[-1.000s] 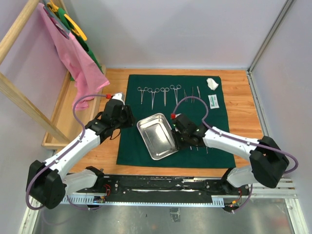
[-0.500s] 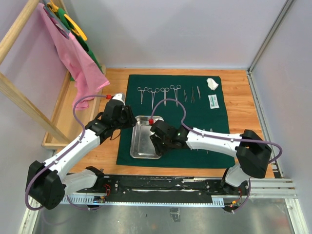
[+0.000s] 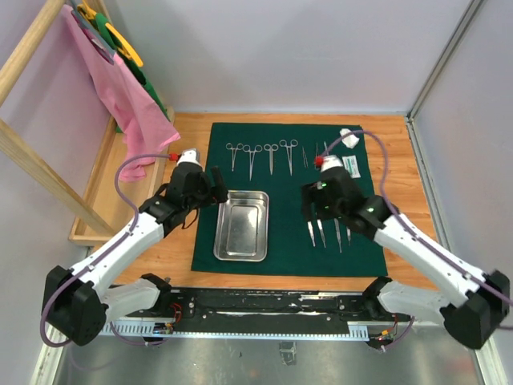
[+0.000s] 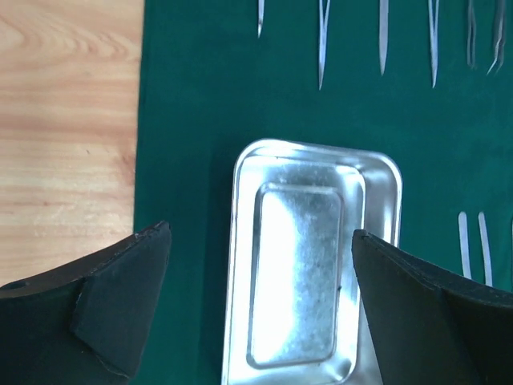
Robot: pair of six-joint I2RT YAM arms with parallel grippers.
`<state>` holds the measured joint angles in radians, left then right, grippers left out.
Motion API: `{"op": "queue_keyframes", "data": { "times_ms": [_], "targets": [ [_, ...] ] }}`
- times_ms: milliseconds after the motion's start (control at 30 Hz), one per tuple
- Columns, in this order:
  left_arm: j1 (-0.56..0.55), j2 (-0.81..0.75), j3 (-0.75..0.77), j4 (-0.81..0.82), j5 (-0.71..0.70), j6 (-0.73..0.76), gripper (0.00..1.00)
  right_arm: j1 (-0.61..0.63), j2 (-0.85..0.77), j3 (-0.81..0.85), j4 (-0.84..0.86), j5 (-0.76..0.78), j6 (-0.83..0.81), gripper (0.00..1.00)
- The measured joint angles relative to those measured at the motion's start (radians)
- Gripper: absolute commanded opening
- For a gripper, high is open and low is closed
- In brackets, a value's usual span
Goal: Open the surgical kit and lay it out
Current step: Adjust the container in the surgical kit, then reset both arms
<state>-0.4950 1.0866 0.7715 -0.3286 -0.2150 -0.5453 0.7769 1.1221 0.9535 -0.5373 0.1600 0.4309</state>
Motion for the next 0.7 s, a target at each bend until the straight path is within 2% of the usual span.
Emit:
{"op": "queue_keyframes", "data": {
  "times_ms": [33,167,233,333,433,700],
  "targets": [
    [0.001,0.000,0.009,0.000,-0.015,0.005,0.99,-0.070,-0.040,-0.016,-0.008,0.018,-0.023,0.99],
    [0.045,-0.001,0.030,0.065,-0.034,0.052,0.99,-0.269,-0.185,-0.116,0.028,0.094,-0.134,0.98],
    [0.098,-0.001,0.019,0.119,-0.034,0.079,0.99,-0.320,-0.234,-0.167,0.053,0.123,-0.170,0.98],
    [0.158,0.011,-0.010,0.188,-0.067,0.117,0.99,-0.360,-0.295,-0.280,0.183,0.160,-0.217,0.98],
    [0.187,0.031,-0.064,0.270,-0.119,0.172,0.99,-0.392,-0.302,-0.383,0.302,0.230,-0.259,0.98],
    [0.234,0.019,-0.367,0.571,-0.152,0.328,0.99,-0.642,-0.181,-0.509,0.541,0.351,-0.274,0.98]
  ]
}}
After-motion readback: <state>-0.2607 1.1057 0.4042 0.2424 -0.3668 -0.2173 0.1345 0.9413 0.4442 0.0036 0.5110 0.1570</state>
